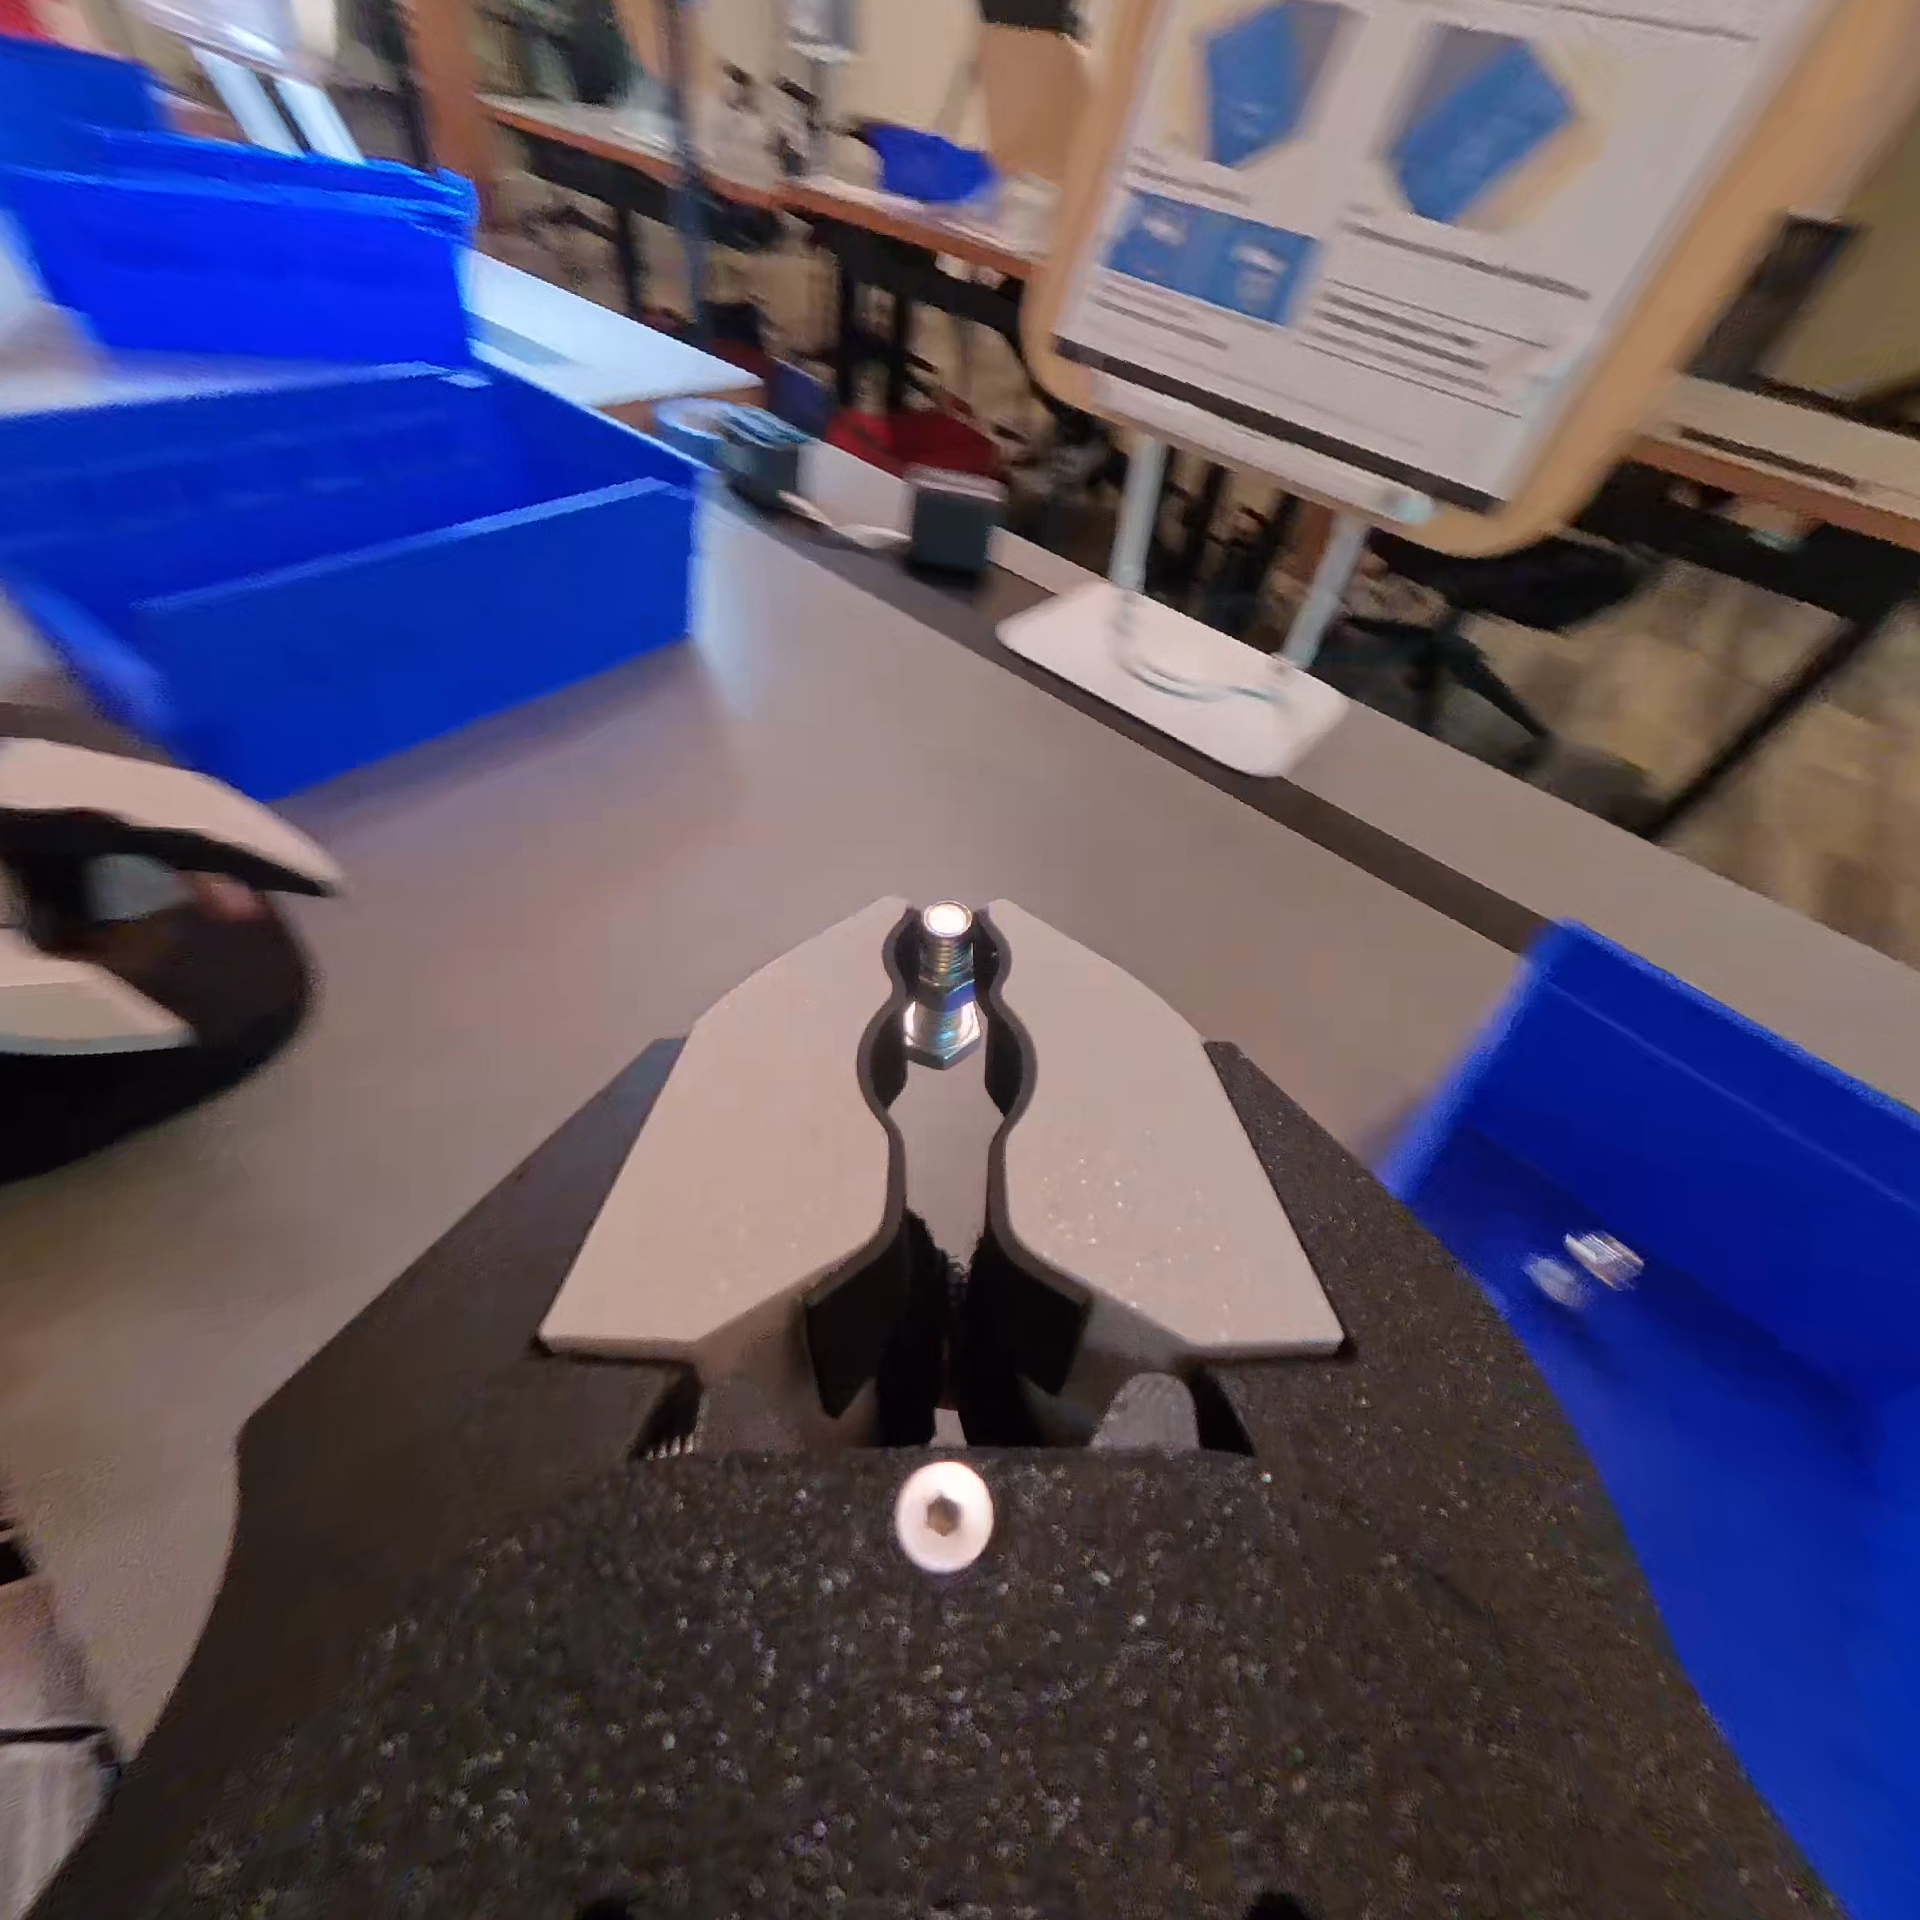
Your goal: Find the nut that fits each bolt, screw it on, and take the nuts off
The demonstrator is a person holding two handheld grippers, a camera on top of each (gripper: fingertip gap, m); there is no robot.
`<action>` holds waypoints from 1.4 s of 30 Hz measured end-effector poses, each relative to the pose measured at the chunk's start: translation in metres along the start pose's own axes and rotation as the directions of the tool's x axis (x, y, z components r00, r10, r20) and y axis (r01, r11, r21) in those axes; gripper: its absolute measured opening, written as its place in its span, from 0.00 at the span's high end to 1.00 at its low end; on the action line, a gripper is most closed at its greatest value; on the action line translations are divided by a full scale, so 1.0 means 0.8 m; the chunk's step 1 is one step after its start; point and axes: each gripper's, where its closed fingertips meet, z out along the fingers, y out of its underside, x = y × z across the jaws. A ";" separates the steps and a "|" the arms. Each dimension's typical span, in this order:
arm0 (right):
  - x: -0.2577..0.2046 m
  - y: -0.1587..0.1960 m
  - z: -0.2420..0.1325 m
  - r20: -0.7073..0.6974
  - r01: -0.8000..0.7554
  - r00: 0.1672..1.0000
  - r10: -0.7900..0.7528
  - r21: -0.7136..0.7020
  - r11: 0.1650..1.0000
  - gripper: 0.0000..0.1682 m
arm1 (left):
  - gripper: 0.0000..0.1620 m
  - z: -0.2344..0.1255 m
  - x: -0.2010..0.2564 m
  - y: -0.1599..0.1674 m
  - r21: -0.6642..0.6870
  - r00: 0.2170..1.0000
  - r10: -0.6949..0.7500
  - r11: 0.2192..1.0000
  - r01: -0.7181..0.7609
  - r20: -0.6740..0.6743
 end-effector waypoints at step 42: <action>-0.002 0.020 -0.023 0.064 -0.133 0.991 0.120 0.258 0.957 0.71 | 0.70 -0.018 -0.005 -0.019 -0.009 1.000 -0.028 1.000 0.028 0.002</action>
